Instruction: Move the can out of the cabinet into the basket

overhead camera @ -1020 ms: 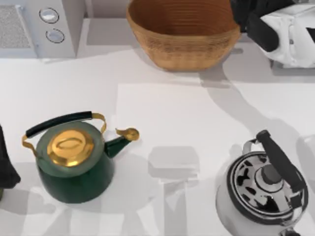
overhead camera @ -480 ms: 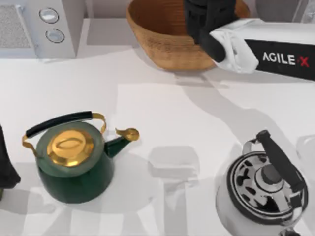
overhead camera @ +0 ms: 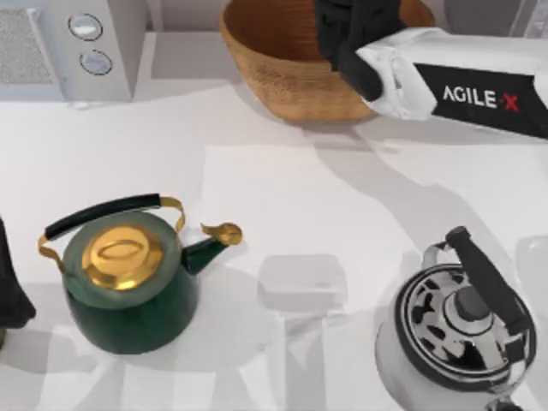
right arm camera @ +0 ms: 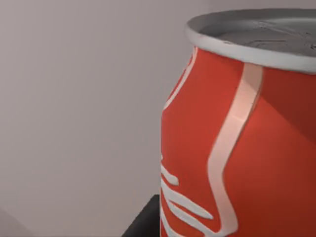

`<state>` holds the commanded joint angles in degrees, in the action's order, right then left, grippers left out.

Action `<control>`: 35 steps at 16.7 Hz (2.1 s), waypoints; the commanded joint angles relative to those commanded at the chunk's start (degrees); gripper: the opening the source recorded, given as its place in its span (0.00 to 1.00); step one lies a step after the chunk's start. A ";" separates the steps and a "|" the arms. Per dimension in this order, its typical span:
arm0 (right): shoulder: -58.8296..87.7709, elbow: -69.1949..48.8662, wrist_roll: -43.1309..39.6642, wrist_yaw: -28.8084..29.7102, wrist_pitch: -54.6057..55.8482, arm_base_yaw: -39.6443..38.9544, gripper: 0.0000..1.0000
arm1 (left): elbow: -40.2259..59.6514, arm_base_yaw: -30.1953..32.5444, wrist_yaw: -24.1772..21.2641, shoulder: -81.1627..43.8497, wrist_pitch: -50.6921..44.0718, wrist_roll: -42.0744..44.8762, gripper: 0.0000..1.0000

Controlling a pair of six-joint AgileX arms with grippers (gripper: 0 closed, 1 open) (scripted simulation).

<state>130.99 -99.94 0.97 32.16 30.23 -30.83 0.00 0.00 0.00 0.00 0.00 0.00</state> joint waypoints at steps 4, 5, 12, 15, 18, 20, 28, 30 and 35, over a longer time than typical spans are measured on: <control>0.92 -1.28 -0.04 -0.20 -0.19 0.26 0.00 | 0.00 0.00 0.00 0.00 0.00 0.00 1.00; 0.92 -1.28 -0.04 -0.20 -0.19 0.26 0.00 | 0.00 0.00 0.00 0.00 0.00 0.00 1.00; 0.92 -1.28 -0.04 -0.20 -0.19 0.26 0.53 | 0.00 0.00 0.00 0.00 0.00 0.00 1.00; 0.92 -1.28 -0.04 -0.20 -0.19 0.26 0.75 | 0.00 0.00 0.00 0.00 0.00 0.00 1.00; 0.92 -1.28 -0.04 -0.20 -0.19 0.26 0.98 | 0.00 0.00 0.00 0.00 0.00 0.00 1.00; 0.92 -1.28 -0.04 -0.20 -0.19 0.26 1.00 | 0.00 0.00 0.00 0.00 0.00 0.00 1.00; 0.92 -1.28 -0.04 -0.20 -0.19 0.26 1.00 | 0.00 0.00 0.00 0.00 0.00 0.00 1.00; 0.92 -1.28 -0.04 -0.20 -0.19 0.26 1.00 | 0.00 0.00 0.00 0.00 0.00 0.00 1.00; 0.92 -1.28 -0.04 -0.20 -0.19 0.26 1.00 | 0.00 0.00 0.00 0.00 0.00 0.00 1.00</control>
<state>131.91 -101.23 0.93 31.96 30.05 -30.57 0.00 0.00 0.00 0.00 0.00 0.00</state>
